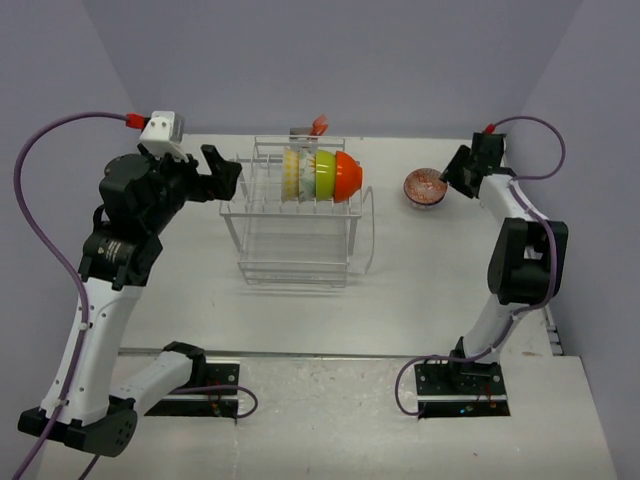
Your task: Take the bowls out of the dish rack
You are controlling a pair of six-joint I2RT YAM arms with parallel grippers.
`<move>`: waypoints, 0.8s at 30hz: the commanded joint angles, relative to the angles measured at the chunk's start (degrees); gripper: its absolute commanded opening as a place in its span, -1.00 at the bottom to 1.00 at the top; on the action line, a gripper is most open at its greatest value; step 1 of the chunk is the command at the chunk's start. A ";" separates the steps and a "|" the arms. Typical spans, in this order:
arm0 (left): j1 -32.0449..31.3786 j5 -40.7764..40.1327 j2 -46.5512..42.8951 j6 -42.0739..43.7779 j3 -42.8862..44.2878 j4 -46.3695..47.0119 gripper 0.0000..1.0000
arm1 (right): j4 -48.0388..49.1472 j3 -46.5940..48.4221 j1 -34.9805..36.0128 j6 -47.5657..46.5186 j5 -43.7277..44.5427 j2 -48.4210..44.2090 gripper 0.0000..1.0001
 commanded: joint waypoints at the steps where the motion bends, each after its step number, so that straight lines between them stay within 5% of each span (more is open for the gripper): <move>1: 0.42 11.44 0.63 -0.61 0.47 5.63 1.00 | -0.41 -2.29 -0.54 3.18 2.76 -7.35 0.11; 8: 0.42 34.37 3.80 -13.16 -5.50 22.91 1.00 | 0.03 -7.40 0.42 4.86 -0.66 -24.47 0.98; 12: 0.42 38.88 7.82 -18.45 -8.66 30.68 1.00 | -1.55 -10.20 2.18 4.15 -5.57 -32.85 0.98; 15: 0.42 40.48 11.61 -21.18 -9.02 34.82 0.98 | -2.86 -13.10 3.23 3.45 -17.76 -38.74 0.98; 24: 0.68 36.69 15.57 -21.71 -11.65 35.25 0.60 | -1.81 -25.50 4.38 3.80 -33.79 -58.69 0.98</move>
